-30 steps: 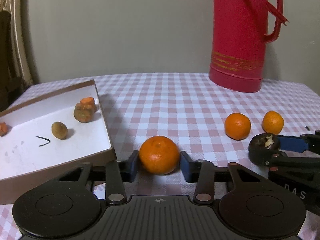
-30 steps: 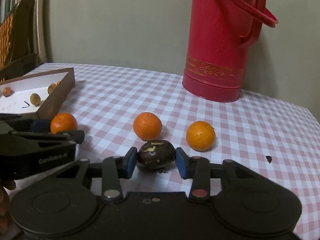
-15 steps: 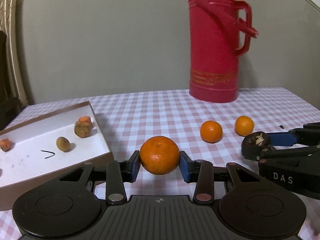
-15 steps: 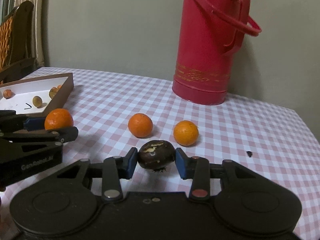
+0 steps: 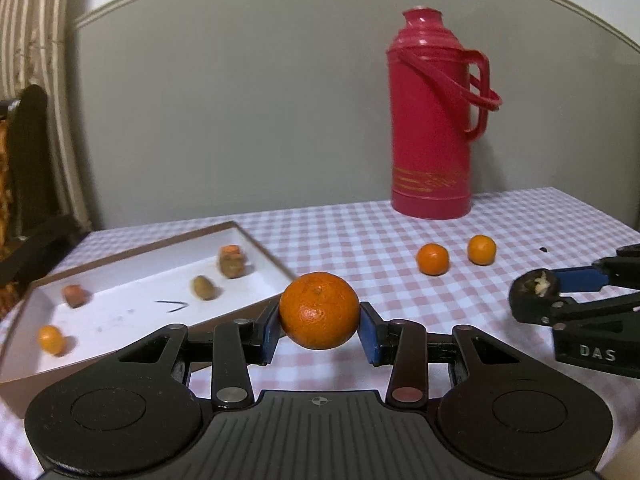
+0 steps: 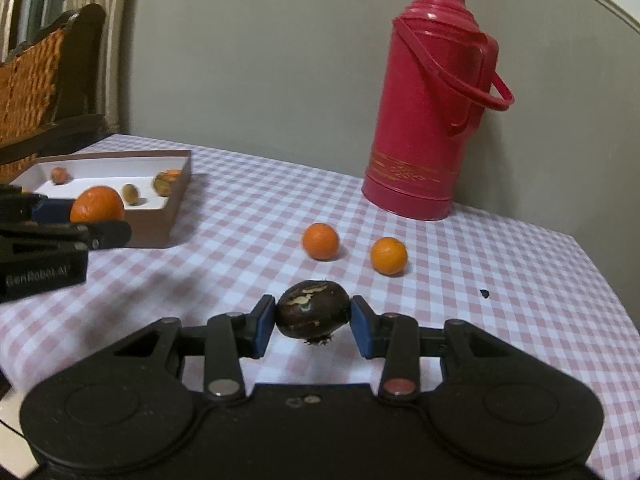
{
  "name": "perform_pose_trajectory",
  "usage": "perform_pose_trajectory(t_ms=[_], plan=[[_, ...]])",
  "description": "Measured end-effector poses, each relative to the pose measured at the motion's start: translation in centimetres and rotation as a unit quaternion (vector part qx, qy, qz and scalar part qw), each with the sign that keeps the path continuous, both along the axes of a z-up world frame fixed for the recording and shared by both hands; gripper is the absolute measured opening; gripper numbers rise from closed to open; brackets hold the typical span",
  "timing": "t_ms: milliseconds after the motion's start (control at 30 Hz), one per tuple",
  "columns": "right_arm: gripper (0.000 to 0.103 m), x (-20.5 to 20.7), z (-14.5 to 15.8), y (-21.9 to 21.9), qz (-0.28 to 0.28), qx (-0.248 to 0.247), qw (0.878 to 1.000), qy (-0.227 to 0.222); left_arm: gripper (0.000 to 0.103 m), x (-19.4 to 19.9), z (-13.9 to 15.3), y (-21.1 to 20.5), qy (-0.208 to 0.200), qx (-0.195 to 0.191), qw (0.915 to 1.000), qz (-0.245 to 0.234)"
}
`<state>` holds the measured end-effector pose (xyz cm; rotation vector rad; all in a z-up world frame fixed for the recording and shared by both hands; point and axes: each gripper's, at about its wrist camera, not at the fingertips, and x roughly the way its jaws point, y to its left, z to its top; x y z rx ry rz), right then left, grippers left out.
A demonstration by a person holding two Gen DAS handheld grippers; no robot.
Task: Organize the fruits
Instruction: 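Carry the mandarin and dark brown fruit over the white box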
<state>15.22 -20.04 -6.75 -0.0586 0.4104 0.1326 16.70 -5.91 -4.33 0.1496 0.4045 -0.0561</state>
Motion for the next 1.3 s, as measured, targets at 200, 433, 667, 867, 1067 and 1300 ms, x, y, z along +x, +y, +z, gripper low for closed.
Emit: perform_pose_trajectory(t_ms=[200,433,667,867,1067,1300], plan=[[0.032,-2.7,0.4,2.3,0.024,-0.006,0.999,-0.024,0.041,-2.2,0.6,3.3,-0.012,0.003,0.9996,0.025],[0.032,-4.6,1.7,5.4,0.069,-0.008,0.996,-0.064,0.041,-4.2,1.1,6.7,-0.027,-0.003,0.998,0.058],[0.032,-4.6,2.8,8.7,0.109,-0.005,0.991,-0.082,0.041,-5.2,1.6,9.1,-0.037,-0.005,0.9959,0.082],[0.032,-4.4,3.6,11.4,0.138,-0.006,0.986,-0.096,0.041,-5.8,1.7,11.3,-0.041,-0.001,0.9934,0.107],[0.032,-4.2,4.2,14.0,0.162,-0.001,0.981,-0.106,0.041,-6.2,1.7,13.9,-0.041,0.001,0.9901,0.134],[0.032,-3.9,4.9,16.6,0.184,-0.007,0.976,-0.117,0.041,-6.4,1.9,16.4,-0.046,-0.003,0.9868,0.156]])
